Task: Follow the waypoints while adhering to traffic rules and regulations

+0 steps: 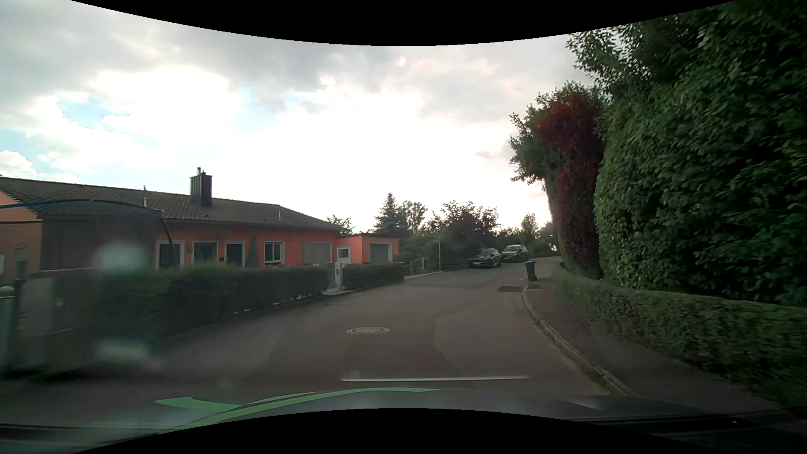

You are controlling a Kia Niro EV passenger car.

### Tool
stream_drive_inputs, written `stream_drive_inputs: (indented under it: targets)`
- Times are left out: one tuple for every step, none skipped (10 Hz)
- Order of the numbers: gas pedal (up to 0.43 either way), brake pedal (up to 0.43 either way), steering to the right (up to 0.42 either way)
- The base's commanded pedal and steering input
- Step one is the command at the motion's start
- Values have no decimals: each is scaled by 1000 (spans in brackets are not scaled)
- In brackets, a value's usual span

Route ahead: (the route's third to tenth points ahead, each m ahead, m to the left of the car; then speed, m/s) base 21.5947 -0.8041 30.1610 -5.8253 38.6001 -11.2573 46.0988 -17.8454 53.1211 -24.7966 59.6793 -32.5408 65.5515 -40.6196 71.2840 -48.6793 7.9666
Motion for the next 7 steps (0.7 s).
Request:
stream_drive_inputs:
  targets:
    - [79, 0, 76]
    - [79, 0, 76]
    - [79, 0, 76]
    - [79, 0, 76]
    - [79, 0, 77]
    - [79, 0, 78]
    - [79, 0, 78]
